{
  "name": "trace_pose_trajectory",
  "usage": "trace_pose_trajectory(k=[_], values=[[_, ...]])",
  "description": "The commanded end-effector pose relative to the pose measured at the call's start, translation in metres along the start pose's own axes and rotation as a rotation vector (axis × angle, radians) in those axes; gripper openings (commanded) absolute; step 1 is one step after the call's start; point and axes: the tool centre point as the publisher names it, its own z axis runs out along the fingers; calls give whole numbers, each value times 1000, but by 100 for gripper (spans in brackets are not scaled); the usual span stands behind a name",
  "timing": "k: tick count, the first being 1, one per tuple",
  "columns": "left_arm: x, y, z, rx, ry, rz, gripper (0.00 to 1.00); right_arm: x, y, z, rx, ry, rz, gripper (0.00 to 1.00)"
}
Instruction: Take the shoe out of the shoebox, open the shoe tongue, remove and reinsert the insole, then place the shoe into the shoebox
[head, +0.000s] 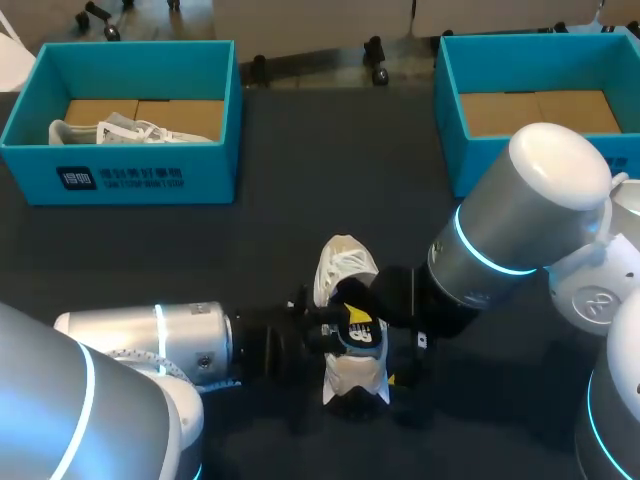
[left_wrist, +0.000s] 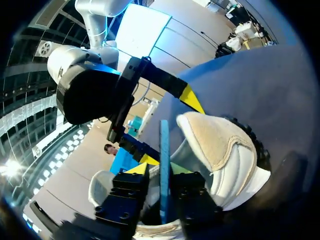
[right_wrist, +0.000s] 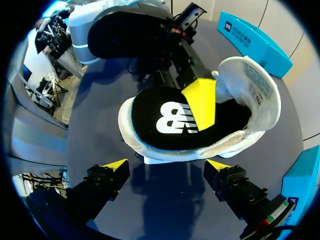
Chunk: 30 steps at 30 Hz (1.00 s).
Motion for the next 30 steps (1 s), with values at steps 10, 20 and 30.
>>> trace_pose_trajectory(k=[10, 20, 30], values=[[-2, -23, -27, 41, 35, -9, 22, 1, 0, 2, -1, -2, 0, 100], [9, -20, -10, 44, 26, 77, 0, 1, 0, 2, -1, -2, 0, 100], [6, -1, 5, -34, -4, 107, 0, 1, 0, 2, -1, -2, 0, 100]])
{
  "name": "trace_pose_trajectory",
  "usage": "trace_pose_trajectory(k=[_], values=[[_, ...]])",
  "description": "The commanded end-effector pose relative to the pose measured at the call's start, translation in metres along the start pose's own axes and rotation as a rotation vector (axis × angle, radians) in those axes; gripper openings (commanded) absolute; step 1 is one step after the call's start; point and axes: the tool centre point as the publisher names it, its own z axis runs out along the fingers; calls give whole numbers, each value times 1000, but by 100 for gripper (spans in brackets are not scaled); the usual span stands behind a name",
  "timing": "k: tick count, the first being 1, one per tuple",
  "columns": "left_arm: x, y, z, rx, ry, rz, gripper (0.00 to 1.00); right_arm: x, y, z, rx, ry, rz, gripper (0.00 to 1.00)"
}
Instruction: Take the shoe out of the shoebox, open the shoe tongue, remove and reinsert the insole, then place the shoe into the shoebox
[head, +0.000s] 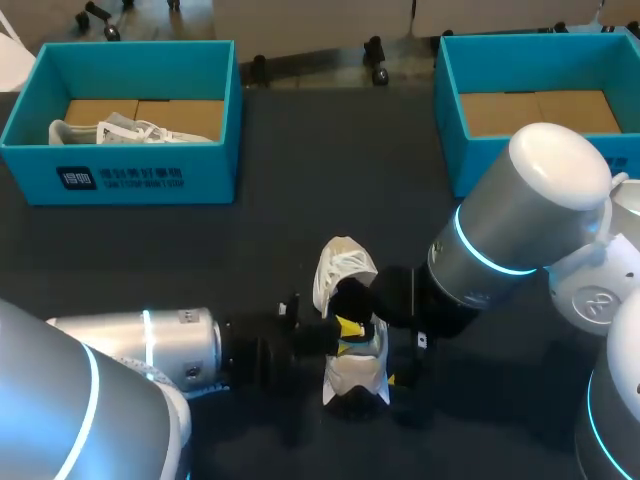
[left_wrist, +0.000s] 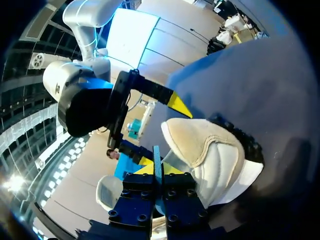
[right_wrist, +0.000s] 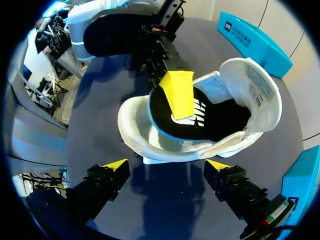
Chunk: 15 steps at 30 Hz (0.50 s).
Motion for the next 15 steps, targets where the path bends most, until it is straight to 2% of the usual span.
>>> trace_pose_trajectory(k=[1, 8, 9, 10, 11, 13, 15], values=[[0, 3, 15, -28, -4, 1, 0, 1, 0, 2, -1, -2, 0, 100], [-5, 0, 7, -21, 1, -27, 0, 1, 0, 2, -1, -2, 0, 100], [-5, -1, 5, -14, 4, -31, 3, 1, 0, 2, -1, -2, 0, 100], [-6, -3, 3, -7, 10, -43, 20, 1, 0, 2, -1, -2, 0, 100], [-7, -5, 0, -4, 12, -46, 29, 1, 0, 2, -1, -2, 0, 100], [-8, -9, -4, 6, 20, -54, 36, 1, 0, 2, -1, -2, 0, 100], [-12, -11, -7, 11, 24, -60, 38, 1, 0, 2, -1, -2, 0, 100]])
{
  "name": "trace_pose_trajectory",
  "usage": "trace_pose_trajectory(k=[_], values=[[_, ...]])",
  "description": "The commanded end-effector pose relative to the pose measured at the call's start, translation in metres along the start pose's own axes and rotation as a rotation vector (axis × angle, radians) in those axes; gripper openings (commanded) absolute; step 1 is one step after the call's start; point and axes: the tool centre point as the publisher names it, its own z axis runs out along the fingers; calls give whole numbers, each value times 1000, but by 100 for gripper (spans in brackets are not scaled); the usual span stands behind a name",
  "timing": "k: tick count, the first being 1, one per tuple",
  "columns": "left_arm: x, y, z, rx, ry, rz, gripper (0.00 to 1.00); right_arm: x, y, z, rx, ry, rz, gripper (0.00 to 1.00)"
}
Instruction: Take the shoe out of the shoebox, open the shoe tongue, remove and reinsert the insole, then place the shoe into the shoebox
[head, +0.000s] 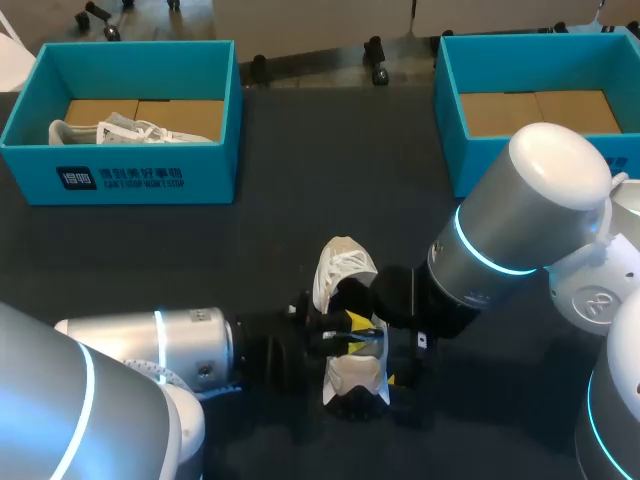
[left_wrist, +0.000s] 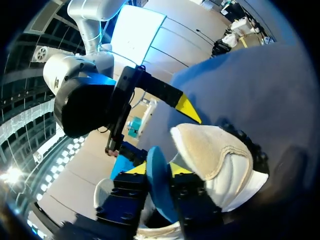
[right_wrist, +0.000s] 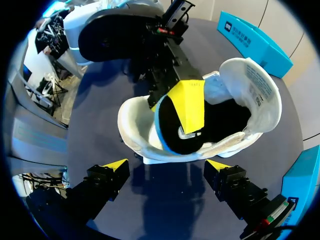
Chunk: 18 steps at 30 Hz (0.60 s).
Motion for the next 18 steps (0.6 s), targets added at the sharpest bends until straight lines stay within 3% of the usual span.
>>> trace_pose_trajectory(k=[1, 9, 11, 12, 13, 18], values=[[-9, -7, -18, 16, 22, -17, 39, 1, 0, 2, -1, -2, 0, 100], [-11, -15, -25, 44, 45, -27, 39, 1, 0, 2, -1, -2, 0, 100], [-9, -16, -24, 44, 50, -25, 31, 1, 0, 2, -1, -2, 0, 100], [-8, -16, -23, 46, 55, -25, 22, 1, 0, 2, -1, -2, 0, 100], [-6, -17, -22, 45, 61, -21, 2, 1, 0, 2, -1, -2, 0, 100], [2, -15, -16, 43, 75, -11, 0, 1, 0, 2, -1, -2, 0, 100]])
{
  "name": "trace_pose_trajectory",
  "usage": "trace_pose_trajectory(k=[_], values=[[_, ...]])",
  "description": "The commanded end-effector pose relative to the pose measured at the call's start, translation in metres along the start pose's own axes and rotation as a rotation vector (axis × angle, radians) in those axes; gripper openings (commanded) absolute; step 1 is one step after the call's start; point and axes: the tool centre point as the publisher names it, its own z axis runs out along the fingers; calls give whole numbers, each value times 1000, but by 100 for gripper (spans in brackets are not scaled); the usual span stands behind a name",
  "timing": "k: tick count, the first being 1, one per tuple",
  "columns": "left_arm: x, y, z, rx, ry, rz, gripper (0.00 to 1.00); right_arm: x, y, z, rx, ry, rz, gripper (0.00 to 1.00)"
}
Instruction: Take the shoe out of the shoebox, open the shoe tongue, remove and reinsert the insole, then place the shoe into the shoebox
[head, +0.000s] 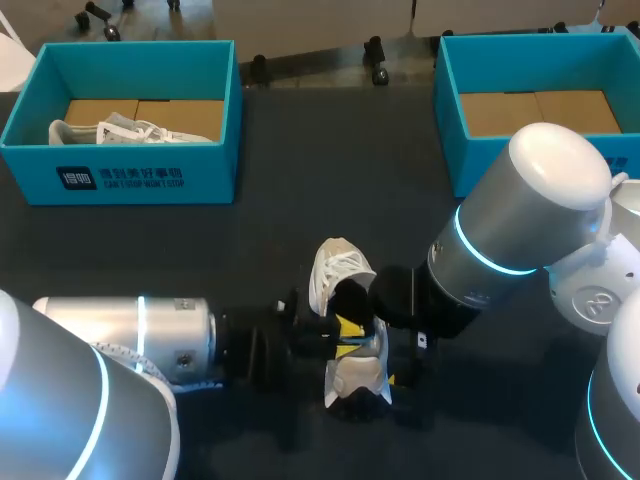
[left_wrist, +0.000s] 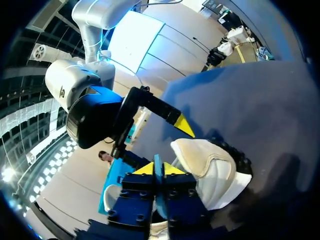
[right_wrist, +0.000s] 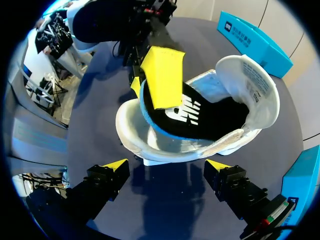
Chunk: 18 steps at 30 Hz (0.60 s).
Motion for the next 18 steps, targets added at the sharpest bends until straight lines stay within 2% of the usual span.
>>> trace_pose_trajectory(k=[1, 5, 10, 18], values=[[4, 2, 7, -12, 8, 22, 0, 1, 0, 2, -1, -2, 0, 100], [10, 10, 17, -51, 1, 71, 0, 1, 0, 2, -1, -2, 0, 100], [9, 21, 23, -89, -13, 69, 0, 1, 0, 2, -1, -2, 0, 100], [5, 18, 14, -81, -8, 39, 0, 1, 0, 2, -1, -2, 0, 100]])
